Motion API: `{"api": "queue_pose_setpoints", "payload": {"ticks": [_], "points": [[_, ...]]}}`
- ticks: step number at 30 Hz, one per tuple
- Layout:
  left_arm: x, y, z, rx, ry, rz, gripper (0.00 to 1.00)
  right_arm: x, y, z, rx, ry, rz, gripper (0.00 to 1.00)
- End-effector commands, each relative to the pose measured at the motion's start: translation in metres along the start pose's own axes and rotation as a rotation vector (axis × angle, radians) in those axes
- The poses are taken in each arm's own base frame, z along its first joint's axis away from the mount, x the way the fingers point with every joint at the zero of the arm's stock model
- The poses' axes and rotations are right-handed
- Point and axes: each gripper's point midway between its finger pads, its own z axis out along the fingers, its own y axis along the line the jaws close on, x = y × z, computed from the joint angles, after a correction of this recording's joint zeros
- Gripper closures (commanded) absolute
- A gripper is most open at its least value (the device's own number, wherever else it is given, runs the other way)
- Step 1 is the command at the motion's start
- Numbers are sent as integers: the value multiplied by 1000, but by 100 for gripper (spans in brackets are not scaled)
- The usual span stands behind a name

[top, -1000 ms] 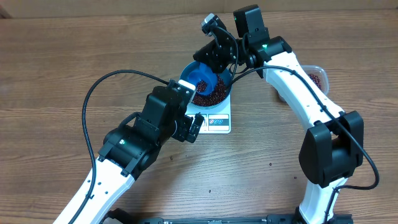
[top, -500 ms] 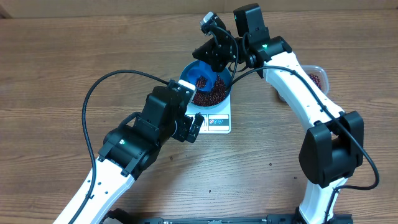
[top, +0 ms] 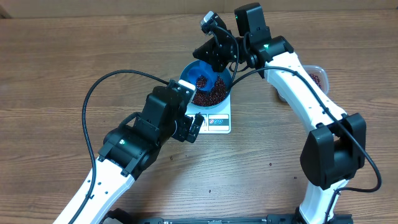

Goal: Scoop item into bowl and weigh 150g on scale
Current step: 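Hold the partly filled scoop just above the bowl with the right gripper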

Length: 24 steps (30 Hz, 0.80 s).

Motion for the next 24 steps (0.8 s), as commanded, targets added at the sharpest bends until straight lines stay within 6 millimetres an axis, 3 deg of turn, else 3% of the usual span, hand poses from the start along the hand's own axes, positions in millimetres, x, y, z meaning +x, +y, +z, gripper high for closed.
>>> {"api": "queue_pose_setpoints", "payload": {"ticks": [1,10,24], "points": [[3,1,4,-10,10,-5,1,-39,12,-28,15,-83,-77,96],[2,1,4,-10,9,-5,0,-52,21,-44,33,-111,-84,96],[3,1,4,-10,10,-5,1,-54,25,-50,38,-112,-170,96]]}}
